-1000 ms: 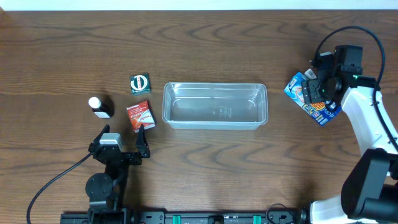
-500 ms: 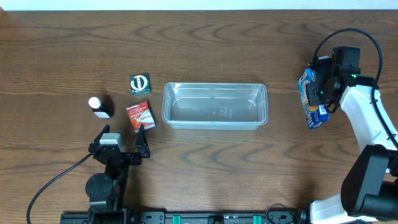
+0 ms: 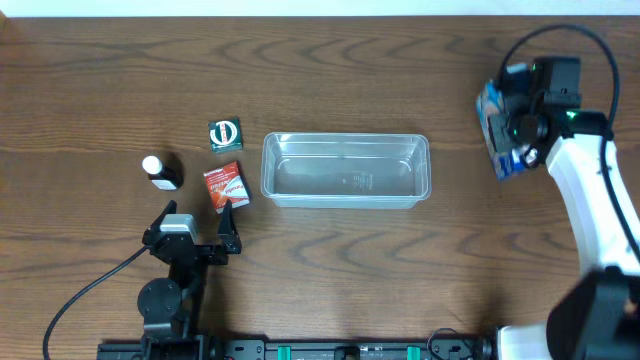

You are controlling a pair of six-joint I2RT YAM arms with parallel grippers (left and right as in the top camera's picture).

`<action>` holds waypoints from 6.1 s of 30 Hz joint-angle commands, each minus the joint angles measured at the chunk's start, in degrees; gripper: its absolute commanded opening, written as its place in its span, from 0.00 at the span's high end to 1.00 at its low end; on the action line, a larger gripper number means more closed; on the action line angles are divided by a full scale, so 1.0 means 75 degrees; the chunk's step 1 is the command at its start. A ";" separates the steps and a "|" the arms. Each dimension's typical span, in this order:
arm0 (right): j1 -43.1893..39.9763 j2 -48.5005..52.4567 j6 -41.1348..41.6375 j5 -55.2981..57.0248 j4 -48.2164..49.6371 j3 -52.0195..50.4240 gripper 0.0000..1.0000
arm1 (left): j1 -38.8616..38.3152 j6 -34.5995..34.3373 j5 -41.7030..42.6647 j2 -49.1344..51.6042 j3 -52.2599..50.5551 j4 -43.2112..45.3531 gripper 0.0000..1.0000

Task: Pack container
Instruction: 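Carry the blue box over the container and lower it inside, then release the box and move the right gripper to the toothbrush package, then grasp the white toothbrush package with the right gripper and lift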

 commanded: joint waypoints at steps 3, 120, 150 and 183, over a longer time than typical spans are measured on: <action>0.1189 -0.1486 -0.1784 -0.0536 0.0047 0.0734 0.99 | 0.0032 0.0073 0.0137 -0.0035 -0.0131 -0.0256 0.02; 0.3681 0.0274 0.0003 -0.1539 -0.1370 0.0868 0.99 | 0.0032 0.0073 0.0137 -0.0035 -0.0131 -0.0256 0.02; -0.1070 0.1958 -0.1504 -0.0662 0.0466 0.0857 0.20 | 0.0032 0.0073 0.0140 -0.0035 -0.0131 -0.0256 0.02; -0.1530 0.3331 -0.1495 -0.0635 0.0478 0.0857 0.96 | 0.0032 0.0073 0.0137 -0.0035 -0.0131 -0.0256 0.02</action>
